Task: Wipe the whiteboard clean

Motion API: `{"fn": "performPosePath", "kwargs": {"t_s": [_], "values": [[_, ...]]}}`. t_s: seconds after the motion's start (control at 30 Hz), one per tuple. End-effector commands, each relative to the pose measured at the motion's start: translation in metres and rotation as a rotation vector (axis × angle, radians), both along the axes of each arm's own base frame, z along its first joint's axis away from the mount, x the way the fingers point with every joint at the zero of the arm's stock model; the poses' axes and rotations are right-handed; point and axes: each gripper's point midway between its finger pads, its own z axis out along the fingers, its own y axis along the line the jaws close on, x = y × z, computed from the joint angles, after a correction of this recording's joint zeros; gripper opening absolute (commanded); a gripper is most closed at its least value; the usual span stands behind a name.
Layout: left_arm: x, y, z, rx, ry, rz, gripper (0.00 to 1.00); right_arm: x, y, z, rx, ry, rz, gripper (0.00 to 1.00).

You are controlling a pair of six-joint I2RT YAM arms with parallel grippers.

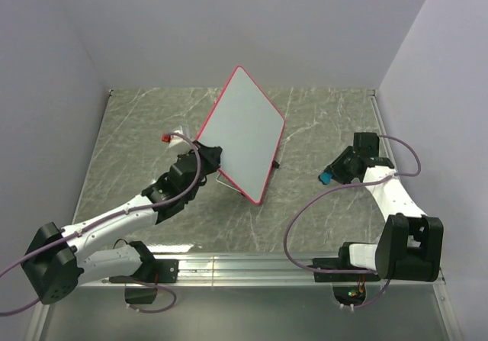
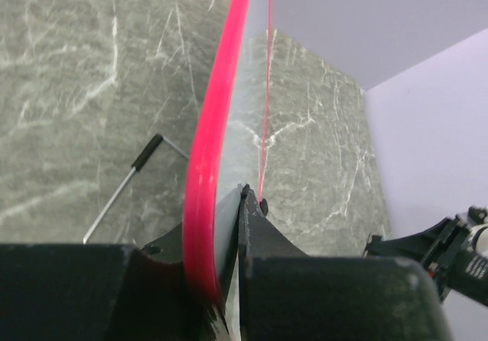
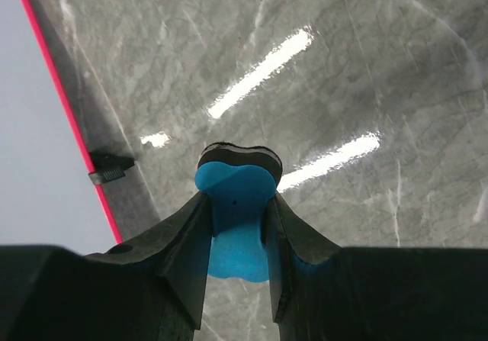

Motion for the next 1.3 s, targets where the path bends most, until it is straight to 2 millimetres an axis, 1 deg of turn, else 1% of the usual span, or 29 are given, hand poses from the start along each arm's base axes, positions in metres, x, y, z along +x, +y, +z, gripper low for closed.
{"fn": "performPosePath", "kwargs": {"t_s": [0.0, 0.1, 0.17, 0.2, 0.27, 0.33, 0.4, 0.43, 0.47, 0.53, 0.63, 0.67, 0.7, 0.8, 0.87, 0.9, 0.97, 1.0, 1.03, 1.07, 1.13, 1.27], "values": [[-0.043, 0.074, -0.107, 0.497, 0.285, 0.135, 0.00, 0.001, -0.002, 0.005, -0.009, -0.034, 0.014, 0.29], [-0.046, 0.080, -0.091, 0.487, 0.249, 0.151, 0.00, -0.001, -0.001, 0.002, -0.009, -0.032, 0.025, 0.28], [-0.049, 0.090, -0.072, 0.481, 0.215, 0.174, 0.00, -0.004, 0.000, -0.001, -0.008, -0.024, 0.030, 0.27], [-0.049, 0.093, -0.070, 0.505, 0.217, 0.181, 0.00, -0.004, 0.000, -0.001, -0.009, -0.025, 0.031, 0.27], [-0.051, 0.101, -0.060, 0.529, 0.211, 0.200, 0.00, -0.006, 0.001, -0.002, -0.007, -0.023, 0.034, 0.27], [-0.053, 0.107, -0.052, 0.576, 0.217, 0.198, 0.00, -0.008, 0.002, -0.003, -0.002, -0.022, 0.038, 0.24], [-0.053, 0.107, -0.049, 0.619, 0.210, 0.174, 0.00, -0.008, 0.003, -0.003, 0.004, -0.028, 0.040, 0.23], [-0.050, 0.102, -0.047, 0.620, 0.194, 0.155, 0.00, -0.009, 0.004, -0.004, 0.007, -0.027, 0.041, 0.23], [-0.051, 0.093, -0.049, 0.659, 0.182, 0.068, 0.00, -0.010, 0.004, -0.005, 0.010, -0.027, 0.037, 0.23], [-0.049, 0.082, -0.050, 0.669, 0.171, 0.010, 0.00, -0.011, 0.005, -0.006, 0.017, -0.027, 0.038, 0.22], [-0.047, 0.079, -0.053, 0.702, 0.182, -0.007, 0.00, -0.013, 0.008, -0.007, 0.031, -0.034, 0.043, 0.23], [-0.046, 0.078, -0.054, 0.705, 0.180, -0.009, 0.00, -0.013, 0.009, -0.007, 0.035, -0.040, 0.041, 0.25], [-0.046, 0.078, -0.057, 0.712, 0.185, -0.010, 0.00, -0.015, 0.009, -0.010, 0.039, -0.036, 0.039, 0.45], [-0.046, 0.076, -0.066, 0.717, 0.193, -0.022, 0.00, -0.020, 0.014, -0.016, 0.066, -0.020, 0.050, 0.92], [-0.047, 0.073, -0.073, 0.714, 0.205, -0.023, 0.00, -0.021, 0.014, -0.018, 0.068, -0.011, 0.051, 0.94], [-0.049, 0.071, -0.079, 0.732, 0.216, -0.024, 0.00, -0.023, 0.014, -0.019, 0.065, -0.008, 0.050, 0.95], [-0.051, 0.068, -0.082, 0.733, 0.226, -0.009, 0.00, -0.023, 0.011, -0.017, 0.049, -0.017, 0.048, 0.95], [-0.054, 0.066, -0.085, 0.762, 0.231, -0.005, 0.00, -0.022, 0.010, -0.014, 0.046, -0.022, 0.049, 0.95], [-0.055, 0.066, -0.087, 0.774, 0.234, 0.001, 0.00, -0.023, 0.009, -0.015, 0.041, -0.022, 0.049, 0.95], [-0.059, 0.060, -0.088, 0.775, 0.232, -0.005, 0.00, -0.023, 0.008, -0.014, 0.036, -0.022, 0.048, 0.95], [-0.061, 0.062, -0.090, 0.804, 0.244, 0.017, 0.00, -0.023, 0.008, -0.016, 0.037, -0.016, 0.045, 0.95], [-0.069, 0.058, -0.094, 0.762, 0.254, 0.036, 0.00, -0.026, 0.008, -0.020, 0.043, -0.010, 0.045, 0.94]]}}
